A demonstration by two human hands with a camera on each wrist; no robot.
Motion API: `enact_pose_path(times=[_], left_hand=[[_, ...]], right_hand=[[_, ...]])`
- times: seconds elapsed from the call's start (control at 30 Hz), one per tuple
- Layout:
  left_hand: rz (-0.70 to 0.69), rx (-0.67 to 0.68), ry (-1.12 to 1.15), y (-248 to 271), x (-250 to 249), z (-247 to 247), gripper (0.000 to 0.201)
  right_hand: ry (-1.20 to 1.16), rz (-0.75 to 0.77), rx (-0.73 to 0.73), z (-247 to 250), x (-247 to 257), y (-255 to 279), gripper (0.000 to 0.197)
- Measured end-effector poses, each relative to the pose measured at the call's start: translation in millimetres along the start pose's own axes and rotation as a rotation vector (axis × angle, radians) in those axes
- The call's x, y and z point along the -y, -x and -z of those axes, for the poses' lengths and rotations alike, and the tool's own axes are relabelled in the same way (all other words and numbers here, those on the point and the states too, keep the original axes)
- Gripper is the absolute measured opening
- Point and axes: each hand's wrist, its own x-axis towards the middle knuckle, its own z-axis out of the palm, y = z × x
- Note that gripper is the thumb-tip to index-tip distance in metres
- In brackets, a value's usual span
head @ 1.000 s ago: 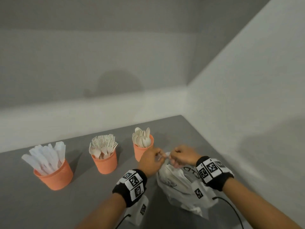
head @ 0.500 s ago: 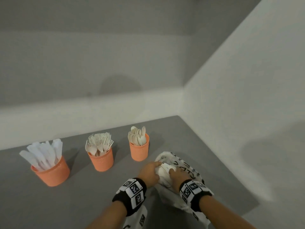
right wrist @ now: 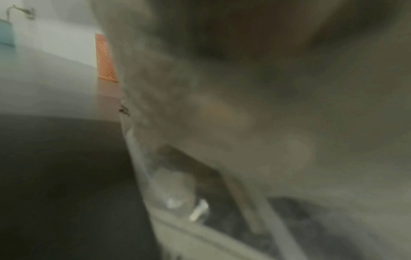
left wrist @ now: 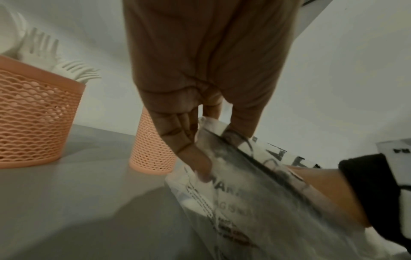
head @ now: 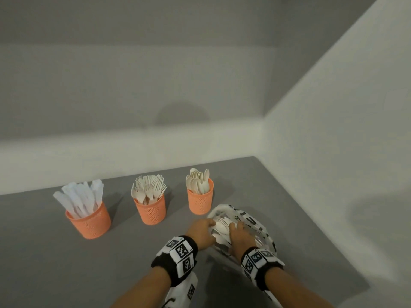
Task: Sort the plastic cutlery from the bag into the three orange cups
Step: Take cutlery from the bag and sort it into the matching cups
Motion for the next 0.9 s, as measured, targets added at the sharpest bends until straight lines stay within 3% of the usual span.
enact_pose_path(times=[0.2, 0.53, 0.67, 0.9], left_hand=[[0.027, 0.043, 0.022, -0.3, -2.8, 3.6, 0.05], [0.049, 0.102, 0.042, 3.3, 0.6, 8.8, 0.053], [0.053, 0.11, 0.05, 5.8, -0.7, 12.2, 0.05], [0.05, 0.088, 0.014, 10.5, -6.2, 15.6, 0.042]], right_hand=[[-0.019, 0.019, 0.018, -6.2, 1.1, 0.6, 0.043], [-0.131, -0.021, 0.032, -9.6, 1.0, 0.2, 0.045], [-0.214, -0.066, 0.034, -4.6, 3.1, 4.5, 0.035], [-0.328, -0.109, 0.086, -5.7, 6.5, 10.9, 0.041]])
